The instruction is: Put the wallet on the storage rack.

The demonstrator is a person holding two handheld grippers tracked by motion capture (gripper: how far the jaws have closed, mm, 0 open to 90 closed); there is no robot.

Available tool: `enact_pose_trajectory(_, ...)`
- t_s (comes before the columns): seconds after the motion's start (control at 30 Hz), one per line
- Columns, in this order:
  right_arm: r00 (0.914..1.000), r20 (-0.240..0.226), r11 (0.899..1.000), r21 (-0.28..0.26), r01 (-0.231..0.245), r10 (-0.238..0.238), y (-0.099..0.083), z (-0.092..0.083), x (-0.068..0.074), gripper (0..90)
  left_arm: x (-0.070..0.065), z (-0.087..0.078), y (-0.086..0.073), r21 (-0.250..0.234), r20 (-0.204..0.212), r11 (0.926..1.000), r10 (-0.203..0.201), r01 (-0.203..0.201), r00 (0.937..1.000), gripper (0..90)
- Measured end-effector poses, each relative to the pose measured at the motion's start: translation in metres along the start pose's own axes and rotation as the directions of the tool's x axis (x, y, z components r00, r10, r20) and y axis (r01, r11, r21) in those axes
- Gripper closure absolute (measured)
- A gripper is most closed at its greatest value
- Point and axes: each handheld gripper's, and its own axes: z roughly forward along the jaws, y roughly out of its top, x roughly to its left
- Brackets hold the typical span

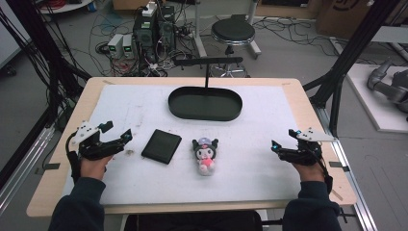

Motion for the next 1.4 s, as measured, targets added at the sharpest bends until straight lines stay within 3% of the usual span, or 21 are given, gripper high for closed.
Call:
enact_pose_trajectory(0.13, 1.0, 0.008, 1.0, -0.002, -0.002, 0.002, -0.001, -0.003, -0.001, 19.7, -0.003, 0.004, -0.001, 0.018, 0.022, 0.9998, -0.004, 0.003, 0.9997, 19.0)
enact_pose_trajectory(0.27, 0.9999, 0.006, 1.0, 0.003, 0.015, -0.015, 0.0, -0.002, 0.003, 19.7, -0.01, 0.013, -0.006, 0.097, 0.079, 0.9953, -0.01, 0.002, 0.9968, 25.8)
enact_pose_trajectory(0.33, 0.9999, 0.003, 1.0, 0.009, 0.017, -0.017, 0.002, 0.0, 0.005, 19.7, -0.013, 0.02, -0.011, 0.162, 0.11, 0.9867, -0.021, 0.003, 0.9937, 29.8)
enact_pose_trajectory(0.37, 0.9997, 0.004, 1.0, 0.008, 0.023, -0.023, 0.002, 0.001, 0.005, 19.7, -0.015, 0.028, -0.016, 0.233, 0.126, 0.9724, -0.035, 0.004, 0.9914, 31.8)
enact_pose_trajectory(0.4, 0.9997, 0.004, 1.0, 0.008, 0.023, -0.023, 0.002, 0.001, 0.005, 19.7, -0.015, 0.028, -0.016, 0.233, 0.126, 0.9724, -0.035, 0.004, 0.9914, 34.1)
enact_pose_trajectory(0.5, 0.9995, -0.003, 0.999, 0.009, 0.032, -0.032, 0.004, 0.002, 0.009, 19.8, -0.016, 0.039, -0.023, 0.327, 0.125, 0.9446, -0.076, 0.031, 0.9892, 35.5)
enact_pose_trajectory(0.57, 0.9994, -0.006, 0.999, 0.008, 0.033, -0.033, 0.005, 0.001, 0.01, 19.8, -0.017, 0.044, -0.026, 0.359, 0.131, 0.933, -0.075, 0.023, 0.9885, 35.4)
enact_pose_trajectory(0.63, 0.9995, -0.007, 0.999, 0.009, 0.031, -0.031, 0.005, 0.001, 0.011, 19.8, -0.017, 0.046, -0.027, 0.371, 0.126, 0.9281, -0.077, 0.025, 0.989, 33.2)
enact_pose_trajectory(0.7, 0.9995, -0.004, 1.0, 0.006, 0.03, -0.03, 0.005, -0.001, 0.011, 19.8, -0.016, 0.048, -0.029, 0.378, 0.135, 0.9241, -0.114, 0.055, 0.9843, 31.2)
enact_pose_trajectory(0.8, 0.9994, -0.003, 0.999, 0.002, 0.034, -0.034, 0.005, -0.002, 0.011, 19.8, -0.018, 0.053, -0.029, 0.392, 0.116, 0.917, -0.128, 0.073, 0.985, 29.6)
enact_pose_trajectory(0.9, 0.9994, -0.006, 0.999, 0.003, 0.034, -0.034, 0.004, -0.002, 0.011, 19.8, -0.021, 0.057, -0.03, 0.394, 0.119, 0.9161, -0.131, 0.074, 0.9843, 29.6)
enact_pose_trajectory(0.93, 0.9994, -0.008, 0.999, 0.002, 0.032, -0.032, 0.004, -0.002, 0.011, 19.8, -0.024, 0.061, -0.031, 0.425, 0.112, 0.9035, -0.114, 0.056, 0.9871, 30.3)
enact_pose_trajectory(1.03, 0.9995, -0.009, 1.0, 0.004, 0.031, -0.031, 0.004, -0.001, 0.011, 19.8, -0.026, 0.063, -0.031, 0.432, 0.114, 0.9014, -0.093, 0.035, 0.9891, 34.3)
enact_pose_trajectory(1.07, 0.9995, -0.009, 1.0, 0.005, 0.031, -0.031, 0.004, -0.001, 0.01, 19.8, -0.028, 0.062, -0.03, 0.43, 0.172, 0.9027, -0.093, 0.01, 0.9808, 51.6)
enact_pose_trajectory(1.17, 0.9995, -0.008, 1.0, 0.004, 0.03, -0.03, 0.004, -0.001, 0.01, 19.8, -0.03, 0.061, -0.03, 0.432, 0.158, 0.9016, -0.089, 0.012, 0.9834, 55.1)
enact_pose_trajectory(1.2, 0.9995, -0.009, 1.0, 0.007, 0.03, -0.03, 0.004, -0.001, 0.01, 19.8, -0.028, 0.061, -0.03, 0.431, 0.156, 0.9019, -0.096, 0.019, 0.9831, 60.6)
enact_pose_trajectory(1.23, 0.9995, -0.009, 1.0, 0.007, 0.03, -0.03, 0.004, -0.001, 0.01, 19.8, -0.027, 0.059, -0.029, 0.425, 0.148, 0.9047, -0.102, 0.03, 0.9837, 60.6)
enact_pose_trajectory(1.3, 0.9994, -0.009, 0.999, 0.008, 0.034, -0.034, 0.004, -0.001, 0.01, 19.8, -0.022, 0.056, -0.027, 0.402, 0.155, 0.9144, -0.116, 0.045, 0.9811, 79.6)
enact_pose_trajectory(1.4, 0.9995, -0.008, 0.999, 0.008, 0.032, -0.032, 0.004, -0.001, 0.01, 19.8, -0.019, 0.051, -0.023, 0.364, 0.181, 0.9279, -0.155, 0.081, 0.9711, 83.6)
